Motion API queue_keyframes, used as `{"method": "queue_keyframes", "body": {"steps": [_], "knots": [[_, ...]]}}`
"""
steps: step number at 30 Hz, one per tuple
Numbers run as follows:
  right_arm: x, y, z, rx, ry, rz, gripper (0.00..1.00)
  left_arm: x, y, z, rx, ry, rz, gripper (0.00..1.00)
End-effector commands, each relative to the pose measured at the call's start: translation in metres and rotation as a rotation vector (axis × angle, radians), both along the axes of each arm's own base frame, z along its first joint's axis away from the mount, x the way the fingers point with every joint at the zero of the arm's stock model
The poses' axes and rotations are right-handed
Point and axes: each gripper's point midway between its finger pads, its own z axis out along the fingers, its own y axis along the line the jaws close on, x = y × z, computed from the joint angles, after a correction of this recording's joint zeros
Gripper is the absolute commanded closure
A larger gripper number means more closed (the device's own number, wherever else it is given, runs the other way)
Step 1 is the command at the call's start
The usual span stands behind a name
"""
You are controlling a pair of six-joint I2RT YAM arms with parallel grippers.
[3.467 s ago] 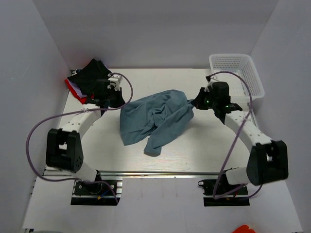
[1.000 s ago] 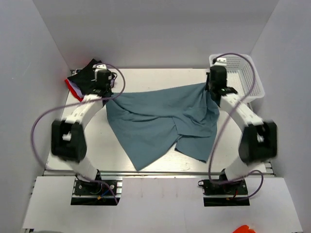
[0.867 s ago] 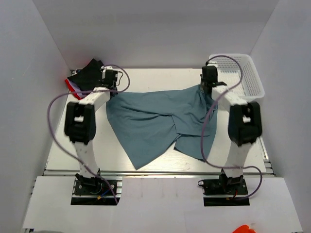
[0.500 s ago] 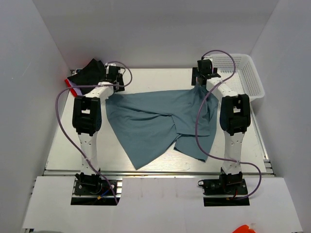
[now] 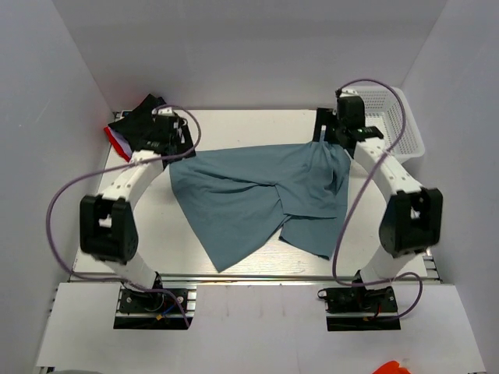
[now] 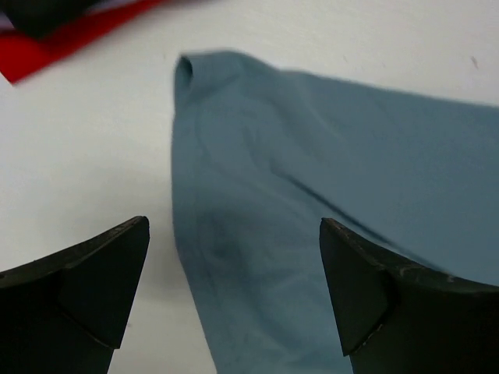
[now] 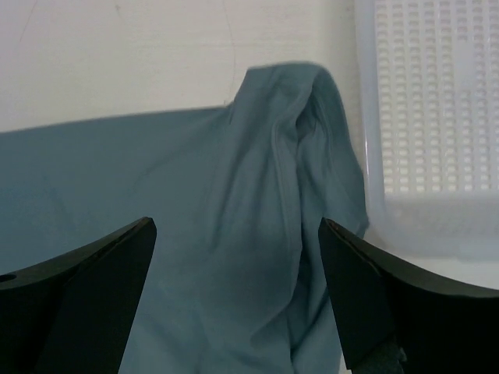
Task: Fold and stack the t-shirts
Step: Flatten out the tshirt
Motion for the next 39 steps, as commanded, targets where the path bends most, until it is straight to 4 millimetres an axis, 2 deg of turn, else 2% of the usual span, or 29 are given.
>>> {"method": "queue_keyframes", "body": {"steps": [1, 2, 3, 4, 5, 6, 7, 8, 9, 13, 15, 16, 20, 22, 23, 24, 26, 28, 30, 33, 35, 38, 39], "knots": [[-0.037, 0.009, -0.020, 0.091, 0.072, 0.015, 0.10, -0.046, -0.020, 0.002, -0.153, 0.002, -0.036, 0.00], [-0.046, 0.008, -0.016, 0.114, 0.068, 0.002, 0.10, -0.067, -0.027, -0.020, -0.195, 0.063, -0.059, 0.00], [-0.068, 0.010, -0.037, 0.143, 0.127, 0.005, 0.10, -0.075, -0.034, -0.022, -0.234, 0.063, -0.082, 0.00], [-0.074, 0.011, -0.032, 0.179, 0.113, -0.007, 0.10, -0.086, -0.044, -0.027, -0.272, 0.076, -0.118, 0.00], [-0.081, 0.010, -0.038, 0.200, 0.133, -0.026, 0.10, -0.111, -0.064, -0.036, -0.353, 0.115, -0.208, 0.00], [-0.099, 0.013, -0.055, 0.222, 0.183, -0.024, 0.10, -0.116, -0.073, -0.035, -0.397, 0.096, -0.257, 0.00], [-0.107, 0.015, -0.057, 0.248, 0.203, -0.030, 0.10, -0.136, -0.082, -0.051, -0.428, 0.135, -0.298, 0.00], [-0.116, 0.015, -0.066, 0.253, 0.233, -0.029, 0.10, -0.150, -0.098, -0.050, -0.476, 0.148, -0.369, 0.00], [-0.128, 0.012, -0.070, 0.258, 0.251, -0.040, 0.10, -0.160, -0.103, -0.047, -0.494, 0.142, -0.402, 0.00], [-0.164, 0.004, -0.100, 0.266, 0.311, -0.083, 0.10, -0.201, -0.121, -0.063, -0.519, 0.220, -0.479, 0.00], [-0.171, 0.002, -0.104, 0.258, 0.308, -0.086, 0.10, -0.223, -0.133, -0.072, -0.527, 0.279, -0.537, 0.00], [-0.179, -0.005, -0.117, 0.236, 0.335, -0.112, 0.11, -0.234, -0.135, -0.081, -0.527, 0.316, -0.541, 0.00], [-0.189, -0.013, -0.134, 0.210, 0.381, -0.141, 0.16, -0.283, -0.155, -0.094, -0.520, 0.453, -0.666, 0.02], [-0.189, -0.015, -0.137, 0.205, 0.387, -0.149, 0.17, -0.297, -0.153, -0.098, -0.486, 0.496, -0.676, 0.07], [-0.191, -0.016, -0.138, 0.205, 0.395, -0.147, 0.17, -0.310, -0.144, -0.105, -0.447, 0.560, -0.657, 0.08], [-0.191, -0.016, -0.139, 0.206, 0.398, -0.149, 0.17, -0.320, -0.144, -0.108, -0.421, 0.589, -0.672, 0.11], [-0.189, -0.019, -0.137, 0.197, 0.385, -0.158, 0.17, -0.331, -0.147, -0.106, -0.421, 0.614, -0.699, 0.18], [-0.188, -0.023, -0.136, 0.191, 0.378, -0.168, 0.17, -0.341, -0.149, -0.108, -0.403, 0.636, -0.707, 0.19], [-0.188, -0.024, -0.134, 0.194, 0.367, -0.172, 0.17, -0.351, -0.140, -0.120, -0.345, 0.711, -0.675, 0.20], [-0.189, -0.019, -0.137, 0.212, 0.378, -0.145, 0.22, -0.350, -0.142, -0.127, -0.291, 0.726, -0.665, 0.25], [-0.190, -0.019, -0.139, 0.215, 0.382, -0.144, 0.29, -0.349, -0.148, -0.129, -0.291, 0.718, -0.682, 0.29], [-0.189, -0.016, -0.142, 0.228, 0.388, -0.137, 0.31, -0.343, -0.157, -0.132, -0.286, 0.705, -0.692, 0.47], [-0.189, -0.014, -0.141, 0.233, 0.387, -0.128, 0.31, -0.339, -0.157, -0.133, -0.268, 0.695, -0.681, 0.58]]}}
